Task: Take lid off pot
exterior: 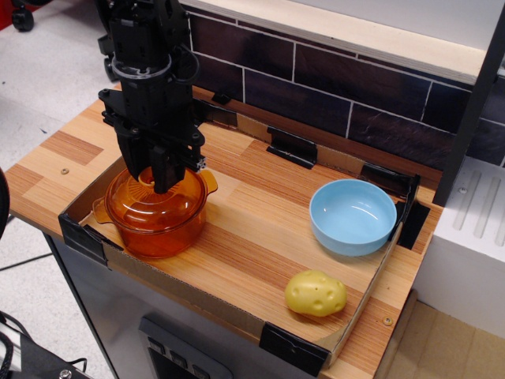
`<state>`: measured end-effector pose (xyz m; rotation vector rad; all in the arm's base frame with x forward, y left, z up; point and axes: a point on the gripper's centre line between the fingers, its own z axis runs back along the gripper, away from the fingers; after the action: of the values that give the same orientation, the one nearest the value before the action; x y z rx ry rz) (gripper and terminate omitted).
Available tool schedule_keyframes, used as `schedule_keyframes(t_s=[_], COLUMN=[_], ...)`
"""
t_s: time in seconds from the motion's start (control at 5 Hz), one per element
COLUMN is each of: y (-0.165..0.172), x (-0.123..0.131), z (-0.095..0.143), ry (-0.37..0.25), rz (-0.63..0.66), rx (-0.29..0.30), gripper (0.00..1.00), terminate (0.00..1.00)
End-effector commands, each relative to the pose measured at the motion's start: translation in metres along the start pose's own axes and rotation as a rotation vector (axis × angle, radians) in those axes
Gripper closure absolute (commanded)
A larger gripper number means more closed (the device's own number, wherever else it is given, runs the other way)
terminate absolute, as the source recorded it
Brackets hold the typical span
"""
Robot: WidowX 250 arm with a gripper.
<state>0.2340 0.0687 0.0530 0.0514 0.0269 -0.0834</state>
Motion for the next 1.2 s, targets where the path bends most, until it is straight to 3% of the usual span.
schedule_keyframes(t_s=[0.0, 0.4, 0.6, 0.8, 1.0], y=[0.005, 0.001, -0.007, -0.013, -0.02], x=[0.013, 0.047, 0.072, 0.093, 0.098], z=[0.024, 0.072, 0.069, 0.052, 0.033], ry=[-0.032, 0.004, 0.002, 0.015, 0.011], rz=[0.043, 0.134, 0.173, 0.191, 0.196], rx=[-0.004, -0.065, -0.07, -0.04, -0.012], gripper=[1.0, 1.0, 1.0, 1.0, 1.0], terminate=[0.0, 0.0, 0.0, 0.0, 0.0])
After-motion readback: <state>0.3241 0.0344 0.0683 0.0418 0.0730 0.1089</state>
